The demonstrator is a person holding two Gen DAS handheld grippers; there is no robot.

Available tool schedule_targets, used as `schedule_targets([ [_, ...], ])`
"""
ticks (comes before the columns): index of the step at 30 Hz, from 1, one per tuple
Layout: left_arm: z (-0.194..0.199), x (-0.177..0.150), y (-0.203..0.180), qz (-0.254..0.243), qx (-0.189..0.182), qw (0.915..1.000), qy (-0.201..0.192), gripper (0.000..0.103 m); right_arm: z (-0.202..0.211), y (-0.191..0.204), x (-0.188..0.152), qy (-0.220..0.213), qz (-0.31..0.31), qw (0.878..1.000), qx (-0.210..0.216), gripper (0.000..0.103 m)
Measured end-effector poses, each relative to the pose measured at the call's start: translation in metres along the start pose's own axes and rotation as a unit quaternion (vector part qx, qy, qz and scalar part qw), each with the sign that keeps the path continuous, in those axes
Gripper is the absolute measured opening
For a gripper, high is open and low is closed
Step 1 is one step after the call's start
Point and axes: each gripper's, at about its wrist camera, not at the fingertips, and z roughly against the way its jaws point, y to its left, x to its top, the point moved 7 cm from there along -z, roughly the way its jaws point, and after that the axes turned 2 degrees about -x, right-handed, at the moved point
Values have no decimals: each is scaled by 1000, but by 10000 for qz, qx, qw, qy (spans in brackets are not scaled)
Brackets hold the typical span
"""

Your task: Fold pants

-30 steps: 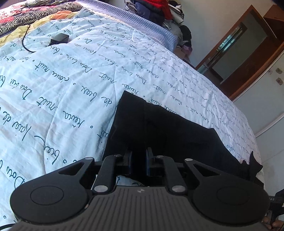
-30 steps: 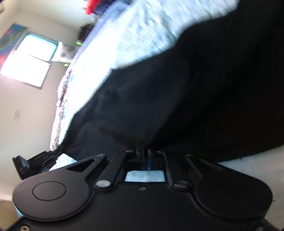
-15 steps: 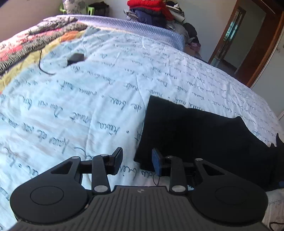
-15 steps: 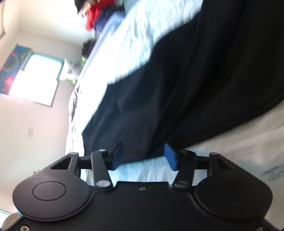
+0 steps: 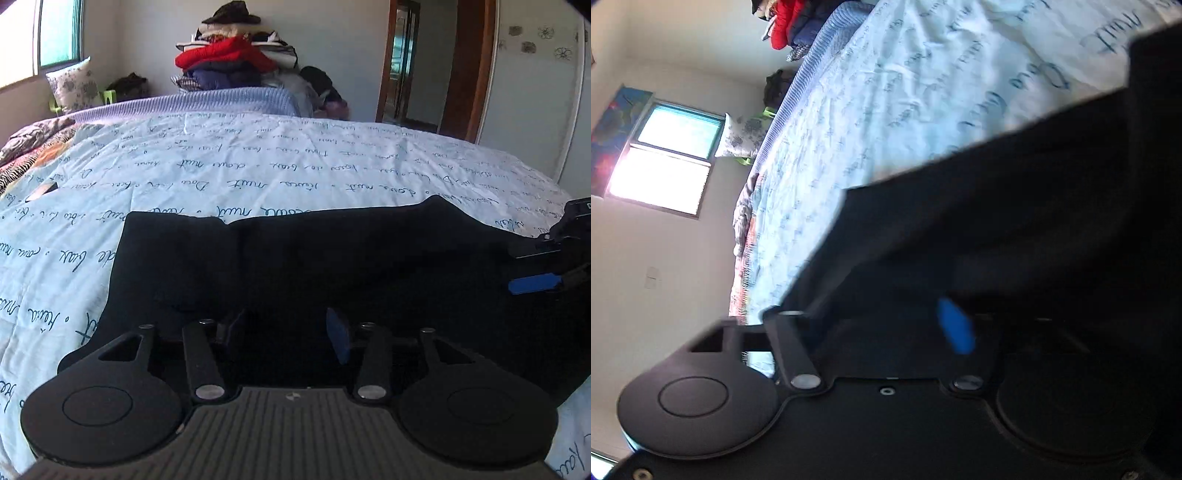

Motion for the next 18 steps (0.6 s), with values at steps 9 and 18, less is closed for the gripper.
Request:
schedule_targets([
  [9,33,29,-45,252,-397,9954,-834,86,143,-9,77,-1529,1338,9599,-1931,78],
  [18,-12,-7,-91,-109,-853,9960,-243,101,157,-89,190,-834,1211,8950,-4210,64],
])
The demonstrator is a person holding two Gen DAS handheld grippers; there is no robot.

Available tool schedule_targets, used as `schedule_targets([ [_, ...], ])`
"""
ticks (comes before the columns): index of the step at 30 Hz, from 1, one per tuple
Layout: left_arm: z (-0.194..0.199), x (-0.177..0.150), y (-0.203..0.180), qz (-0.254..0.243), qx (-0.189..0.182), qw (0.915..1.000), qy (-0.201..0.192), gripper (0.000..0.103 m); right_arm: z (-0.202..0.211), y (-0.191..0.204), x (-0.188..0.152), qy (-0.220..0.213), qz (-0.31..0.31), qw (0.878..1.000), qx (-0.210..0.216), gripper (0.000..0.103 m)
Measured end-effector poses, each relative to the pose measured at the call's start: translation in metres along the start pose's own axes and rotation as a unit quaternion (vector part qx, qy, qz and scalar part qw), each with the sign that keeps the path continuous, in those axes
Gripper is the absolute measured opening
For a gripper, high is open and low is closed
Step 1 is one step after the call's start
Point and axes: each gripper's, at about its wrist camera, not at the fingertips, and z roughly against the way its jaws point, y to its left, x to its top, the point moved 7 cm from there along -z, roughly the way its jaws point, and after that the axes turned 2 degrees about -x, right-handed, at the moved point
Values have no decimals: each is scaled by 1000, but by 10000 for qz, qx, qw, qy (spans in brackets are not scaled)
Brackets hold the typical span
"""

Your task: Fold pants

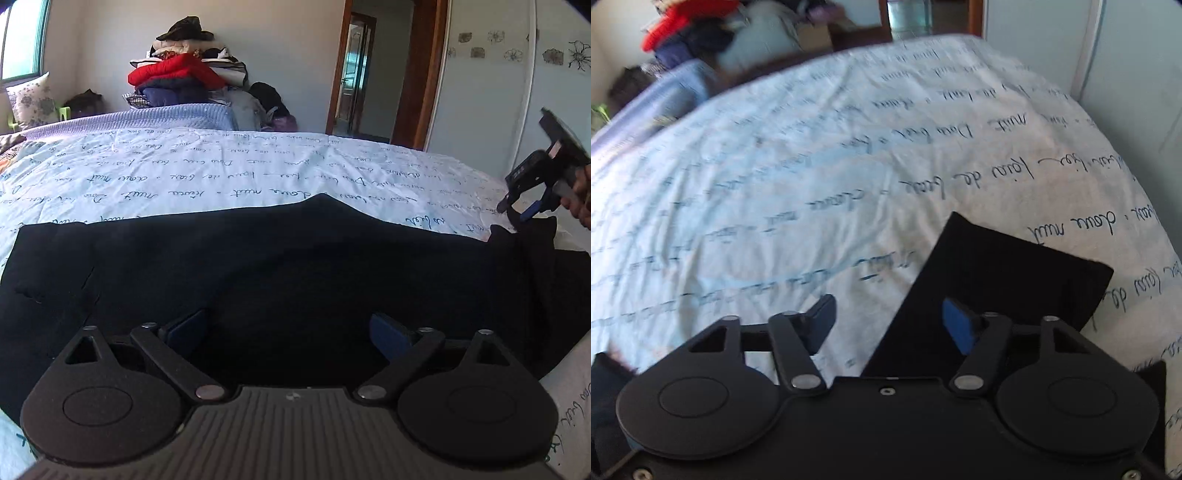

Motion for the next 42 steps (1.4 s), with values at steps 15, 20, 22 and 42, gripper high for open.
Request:
schedule_targets([
  [15,3,3,5,117,-114,9999,27,102,-6,-27,-6,-235,-500,9979,349,17],
  [20,3,3,7,204,-181,9996,23,102,13,-40,-10,-602,-1100,9858,1119,5],
  [22,3,3,6,191,-173,9997,34,102,25,-46,-14,-750,-1240,9804,1335,5],
  [42,-1,5,11,434,-409,9982,22,102,104,-219,-198,-1558,-3510,8921,2379,5],
])
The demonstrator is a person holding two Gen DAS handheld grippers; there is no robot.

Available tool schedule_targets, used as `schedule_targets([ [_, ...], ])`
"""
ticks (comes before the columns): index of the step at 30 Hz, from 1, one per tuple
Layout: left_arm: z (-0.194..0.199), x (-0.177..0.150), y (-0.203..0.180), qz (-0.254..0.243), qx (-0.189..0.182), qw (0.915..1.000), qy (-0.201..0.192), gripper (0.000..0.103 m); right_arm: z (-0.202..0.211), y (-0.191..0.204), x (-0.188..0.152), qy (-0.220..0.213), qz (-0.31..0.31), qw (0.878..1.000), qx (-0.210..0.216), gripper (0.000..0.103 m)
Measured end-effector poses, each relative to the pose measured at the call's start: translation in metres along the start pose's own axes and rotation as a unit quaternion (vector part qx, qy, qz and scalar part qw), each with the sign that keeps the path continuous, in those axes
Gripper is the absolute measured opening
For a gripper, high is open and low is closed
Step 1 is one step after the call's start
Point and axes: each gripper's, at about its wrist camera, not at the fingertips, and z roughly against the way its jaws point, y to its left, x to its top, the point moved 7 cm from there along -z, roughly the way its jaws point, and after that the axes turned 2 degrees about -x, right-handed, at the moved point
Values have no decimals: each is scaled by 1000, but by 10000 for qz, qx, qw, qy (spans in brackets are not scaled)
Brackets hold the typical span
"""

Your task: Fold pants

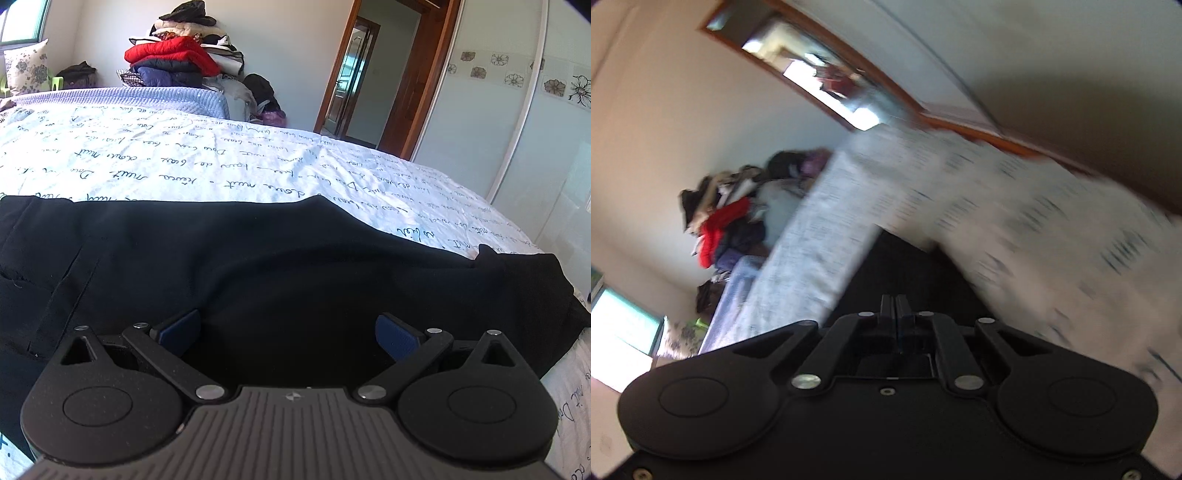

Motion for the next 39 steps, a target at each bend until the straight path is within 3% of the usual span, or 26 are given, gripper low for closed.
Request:
schedule_targets([
  [4,-1,-1,-3,-106,91,9999,44,102,-6,-3,-8,87,-731,9949,683,11],
  [5,-1,-1,-3,-128,110,9998,52,102,-11,-1,-9,130,-814,9941,707,25],
  [6,-2,-1,-3,-144,125,9998,57,102,-17,1,-10,173,-890,9936,673,46],
  [7,-2,-1,-3,-156,136,9998,62,102,-22,3,-9,194,-941,9933,648,54],
  [8,-2,-1,-3,-164,144,9997,65,102,-27,7,-10,215,-941,9931,660,58],
  [12,-2,-1,-3,-172,153,9997,67,102,-49,19,-9,388,-870,9938,569,58],
  [15,-2,-1,-3,-170,150,9997,65,102,-58,26,-9,541,-622,9965,150,56],
  [19,-2,-1,-3,-155,137,9998,55,102,-49,29,-6,355,-332,9984,-286,56],
  [24,-1,-1,-2,-92,89,9999,29,102,-64,23,-11,506,-518,9973,-111,56],
  [25,-1,-1,-1,-88,85,9999,26,102,-66,23,-10,453,-530,9976,-39,50],
  [26,-1,-1,-1,-87,85,9999,23,102,-70,26,-10,456,-467,9979,15,18],
  [27,-1,-1,-1,-88,85,9999,23,102,-72,29,-10,412,-373,9985,-9,5],
  [35,1,0,1,-9,15,10000,-20,102,1,82,9,-322,187,9966,733,5],
  [39,2,0,2,80,-56,9999,-57,102,17,45,-6,-230,44,9988,419,4],
])
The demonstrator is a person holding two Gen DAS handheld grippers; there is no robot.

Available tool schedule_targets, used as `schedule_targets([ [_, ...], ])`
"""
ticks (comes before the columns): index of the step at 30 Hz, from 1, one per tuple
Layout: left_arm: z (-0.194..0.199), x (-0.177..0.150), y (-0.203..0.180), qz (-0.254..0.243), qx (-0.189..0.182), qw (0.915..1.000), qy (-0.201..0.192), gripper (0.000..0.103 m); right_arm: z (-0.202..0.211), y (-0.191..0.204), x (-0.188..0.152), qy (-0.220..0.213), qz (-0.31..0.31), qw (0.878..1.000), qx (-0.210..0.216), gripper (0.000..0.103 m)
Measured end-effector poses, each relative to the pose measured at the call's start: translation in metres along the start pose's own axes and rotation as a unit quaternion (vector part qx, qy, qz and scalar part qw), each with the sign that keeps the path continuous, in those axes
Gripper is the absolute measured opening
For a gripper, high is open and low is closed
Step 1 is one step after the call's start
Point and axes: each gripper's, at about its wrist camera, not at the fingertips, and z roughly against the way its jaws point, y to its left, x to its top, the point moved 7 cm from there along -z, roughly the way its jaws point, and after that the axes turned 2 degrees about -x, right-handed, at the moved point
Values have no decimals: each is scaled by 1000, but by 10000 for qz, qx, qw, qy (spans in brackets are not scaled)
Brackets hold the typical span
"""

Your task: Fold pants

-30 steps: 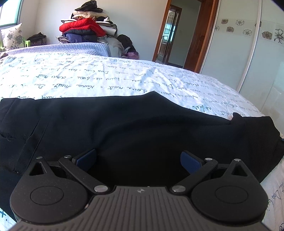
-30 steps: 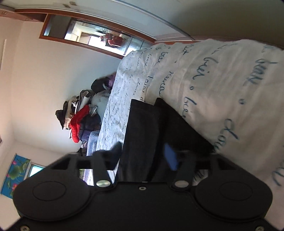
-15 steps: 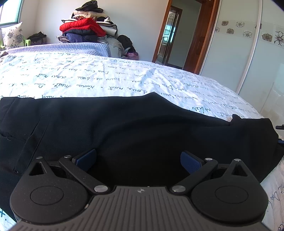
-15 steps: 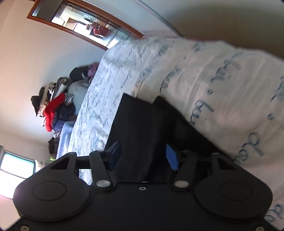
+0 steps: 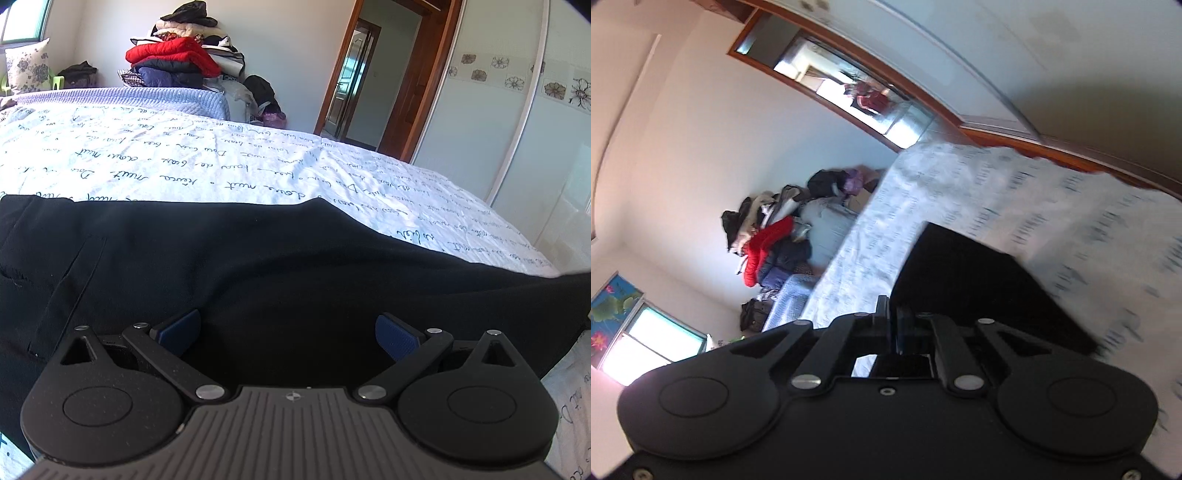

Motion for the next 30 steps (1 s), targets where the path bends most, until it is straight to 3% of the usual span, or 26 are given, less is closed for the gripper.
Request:
schedule_targets([
  [2,0,0,1,32,-36,10000,-8,102,-13,-39,-13,274,-354,9980,-445,5],
  [4,0,0,0,32,-43,10000,-11,102,-22,-69,-24,483,-779,9940,-600,4],
  [6,0,0,0,25,-36,10000,-13,102,-17,-71,-26,334,-947,9940,-431,4],
  [8,0,1,0,24,-33,10000,-13,102,-12,-69,-23,233,-947,9935,-580,8],
  [11,0,1,0,48,-52,10000,-23,102,1,-75,-9,-45,-1322,9885,-736,26],
  [13,0,1,-1,42,-47,10000,-20,102,15,-70,7,-485,-1142,9884,-875,50],
  [14,0,1,-1,39,-44,10000,-17,102,19,-64,14,-632,-934,9890,-955,70],
  [16,0,1,0,34,-40,10000,-10,102,12,-48,29,-534,-545,9933,-873,74],
  [18,-1,1,0,25,-30,10000,-5,102,-13,-34,40,15,-180,9975,-690,78],
  [22,-2,0,-1,-22,15,10000,13,102,-61,-20,51,653,734,9894,-1065,74],
  [24,-2,0,-2,-51,40,10000,24,102,-81,-12,49,1068,1267,9797,-1130,56],
  [26,-3,-1,-2,-69,55,10000,35,102,-94,-16,37,1528,1717,9630,-1405,51],
  [28,-3,-1,-2,-69,56,10000,38,102,-100,-16,31,1572,2229,9475,-1668,40],
  [30,-3,-1,-2,-72,59,9999,40,102,-101,-14,32,1460,2483,9412,-1763,28],
])
